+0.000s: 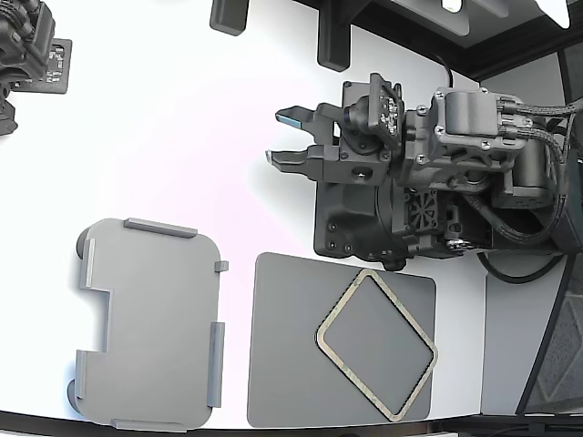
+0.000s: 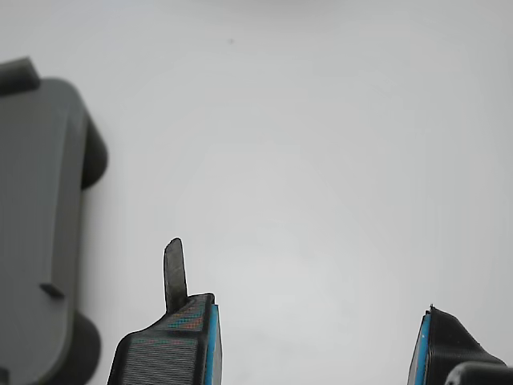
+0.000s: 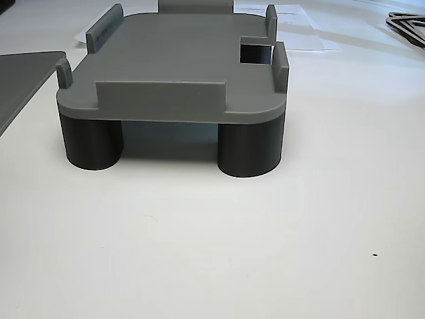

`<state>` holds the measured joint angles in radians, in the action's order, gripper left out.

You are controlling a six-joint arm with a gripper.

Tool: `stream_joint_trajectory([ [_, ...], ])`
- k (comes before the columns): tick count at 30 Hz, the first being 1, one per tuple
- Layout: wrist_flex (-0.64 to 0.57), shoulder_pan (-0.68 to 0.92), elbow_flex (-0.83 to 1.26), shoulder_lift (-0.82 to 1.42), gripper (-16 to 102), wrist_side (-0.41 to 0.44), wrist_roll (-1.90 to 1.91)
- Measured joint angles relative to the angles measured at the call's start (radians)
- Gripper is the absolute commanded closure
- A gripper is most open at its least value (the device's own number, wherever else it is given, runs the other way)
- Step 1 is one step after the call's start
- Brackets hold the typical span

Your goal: Move top rectangular frame to the holder.

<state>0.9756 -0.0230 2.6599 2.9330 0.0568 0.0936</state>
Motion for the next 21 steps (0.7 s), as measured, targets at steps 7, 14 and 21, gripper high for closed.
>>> stream_joint_trajectory([
  [7,-0.178,0.031,-0.074,-0.144,-14,-0.12,0.071],
  [14,-0.219,0.032,-0.067,-0.15,-14,-0.114,0.008],
  [21,-0.095,0.213,-0.216,-0.249,22,-0.124,-0.201],
])
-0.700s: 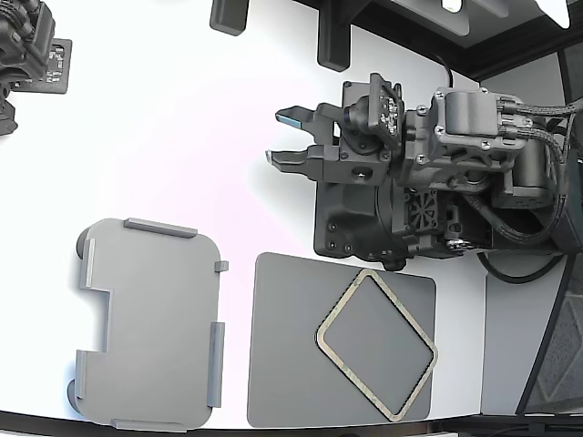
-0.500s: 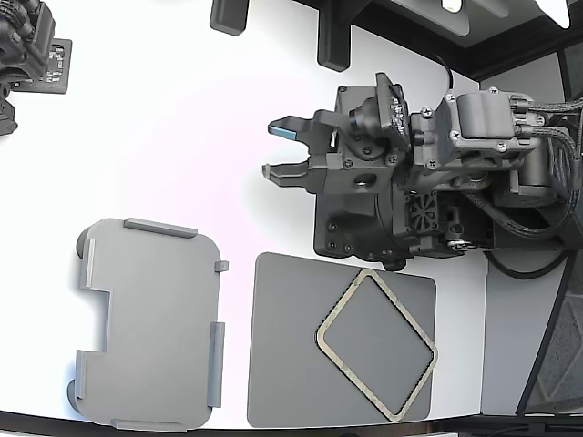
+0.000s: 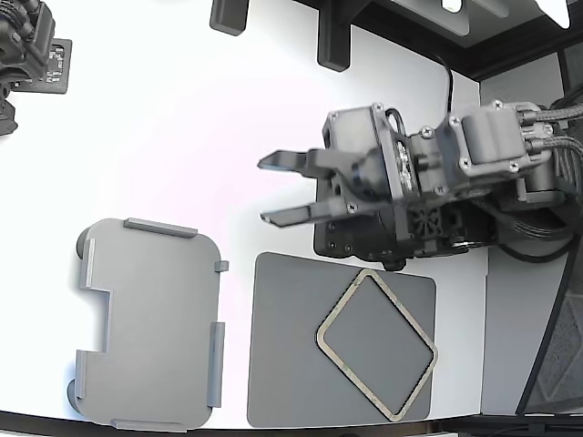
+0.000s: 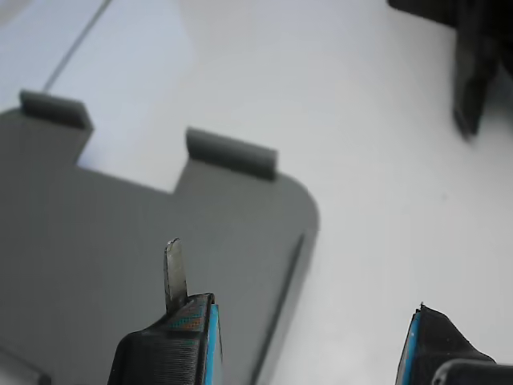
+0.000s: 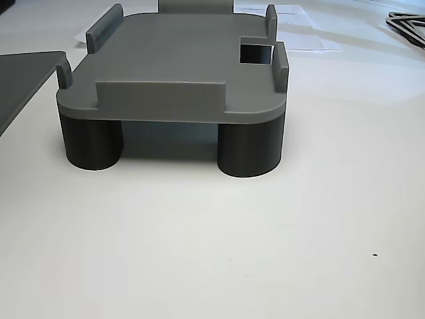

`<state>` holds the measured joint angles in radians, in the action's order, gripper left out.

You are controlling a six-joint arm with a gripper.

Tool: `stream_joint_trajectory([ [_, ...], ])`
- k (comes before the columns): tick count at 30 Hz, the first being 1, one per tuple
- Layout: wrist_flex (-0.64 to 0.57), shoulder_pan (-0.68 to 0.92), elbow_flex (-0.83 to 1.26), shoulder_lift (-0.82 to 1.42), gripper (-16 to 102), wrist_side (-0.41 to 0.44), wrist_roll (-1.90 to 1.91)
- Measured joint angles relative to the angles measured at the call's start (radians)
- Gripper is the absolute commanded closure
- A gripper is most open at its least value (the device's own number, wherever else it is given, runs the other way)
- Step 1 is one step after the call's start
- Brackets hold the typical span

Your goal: Move top rectangular frame to the holder.

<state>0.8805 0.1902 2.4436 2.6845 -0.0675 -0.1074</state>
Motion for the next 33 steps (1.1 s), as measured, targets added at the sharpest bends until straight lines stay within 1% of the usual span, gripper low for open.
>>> stream_joint_trajectory([
  [1,0.023,0.044,-0.021,-0.011,29,0.015,-0.029],
  [2,0.046,0.089,-0.044,-0.026,30,0.028,-0.051],
  [3,0.067,0.137,-0.071,-0.046,24,0.031,-0.072],
  [4,0.087,0.179,-0.095,-0.066,14,0.031,-0.097],
  [5,0.104,0.222,-0.118,-0.089,0,0.029,-0.124],
  [6,0.115,0.261,-0.14,-0.115,-11,0.018,-0.147],
  [8,0.117,0.336,-0.173,-0.17,-10,0.006,-0.178],
  [9,0.127,0.367,-0.195,-0.199,-13,0.006,-0.187],
  [17,0.31,0.627,-0.407,-0.465,-14,0.137,-0.192],
  [20,0.344,0.746,-0.448,-0.532,-14,0.184,-0.176],
  [22,0.368,0.821,-0.462,-0.558,-14,0.181,-0.192],
  [26,0.443,0.92,-0.529,-0.627,-14,0.123,-0.233],
  [30,0.508,1.011,-0.56,-0.675,-14,0.117,-0.264],
  [33,0.561,1.078,-0.603,-0.71,-14,0.097,-0.307],
])
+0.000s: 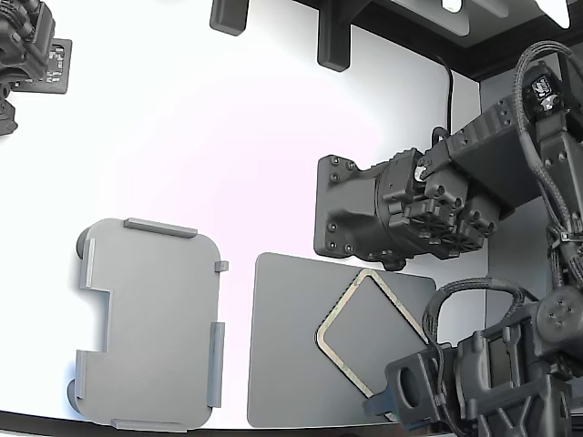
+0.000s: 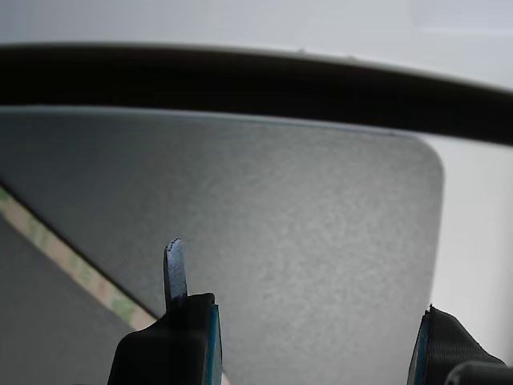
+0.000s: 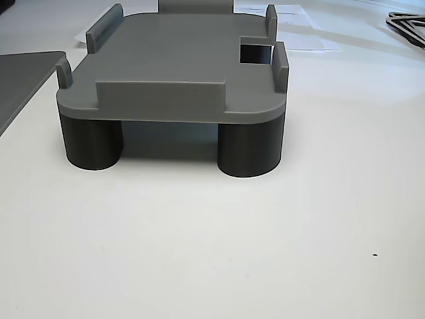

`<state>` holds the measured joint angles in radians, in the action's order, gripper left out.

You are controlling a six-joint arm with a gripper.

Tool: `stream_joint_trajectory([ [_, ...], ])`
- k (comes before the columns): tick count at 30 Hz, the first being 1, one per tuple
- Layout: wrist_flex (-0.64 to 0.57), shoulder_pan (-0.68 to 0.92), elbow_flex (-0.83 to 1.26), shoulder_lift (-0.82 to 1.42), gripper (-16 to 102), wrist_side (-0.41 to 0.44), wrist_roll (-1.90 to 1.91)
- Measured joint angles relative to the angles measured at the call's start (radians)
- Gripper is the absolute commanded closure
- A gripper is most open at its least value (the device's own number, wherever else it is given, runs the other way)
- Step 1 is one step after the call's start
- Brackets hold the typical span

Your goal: Move top rectangular frame to the holder.

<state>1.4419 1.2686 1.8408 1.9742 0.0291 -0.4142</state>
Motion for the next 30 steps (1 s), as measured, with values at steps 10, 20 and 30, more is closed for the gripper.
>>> stream_joint_trajectory([
  [10,-0.005,0.199,-0.003,-0.104,-14,0.037,-0.1],
  [20,-0.028,0.256,-0.046,-0.278,-12,-0.018,-0.19],
  [30,-0.009,0.284,-0.081,-0.347,-11,-0.066,-0.229],
])
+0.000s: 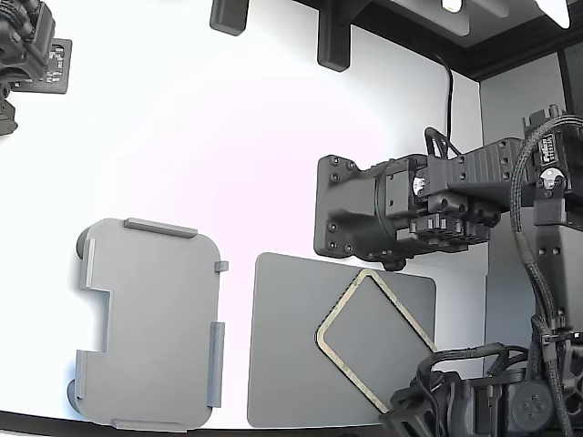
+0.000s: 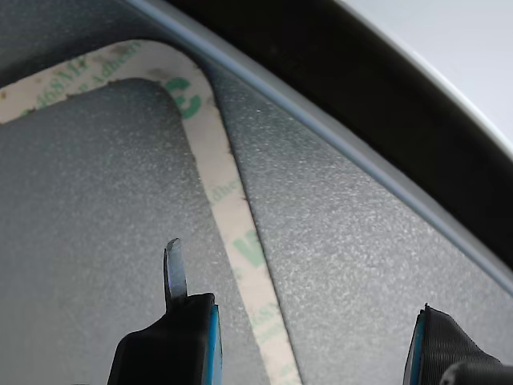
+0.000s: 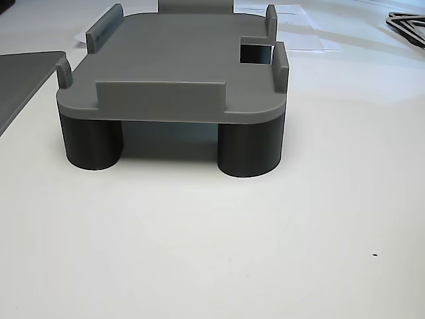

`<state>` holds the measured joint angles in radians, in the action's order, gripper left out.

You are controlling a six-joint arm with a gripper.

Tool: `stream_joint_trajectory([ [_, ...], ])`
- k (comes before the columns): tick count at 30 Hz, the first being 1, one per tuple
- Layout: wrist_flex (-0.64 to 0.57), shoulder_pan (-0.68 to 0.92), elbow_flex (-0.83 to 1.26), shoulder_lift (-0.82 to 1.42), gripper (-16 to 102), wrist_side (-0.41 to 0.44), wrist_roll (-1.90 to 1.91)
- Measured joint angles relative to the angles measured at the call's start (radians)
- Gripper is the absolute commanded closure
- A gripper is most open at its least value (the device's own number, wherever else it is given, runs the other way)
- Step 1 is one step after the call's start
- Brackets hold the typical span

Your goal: Move top rectangular frame to the holder.

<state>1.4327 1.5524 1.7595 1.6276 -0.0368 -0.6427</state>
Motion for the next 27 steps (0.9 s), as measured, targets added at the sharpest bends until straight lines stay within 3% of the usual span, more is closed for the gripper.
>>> stream_joint_trajectory([
  [8,-0.011,0.014,-0.002,-0.048,-11,0.0,-0.044],
  [17,-0.089,0.014,0.063,-0.075,-1,-0.018,-0.048],
  [27,-0.098,0.014,0.069,-0.101,1,-0.031,-0.044],
])
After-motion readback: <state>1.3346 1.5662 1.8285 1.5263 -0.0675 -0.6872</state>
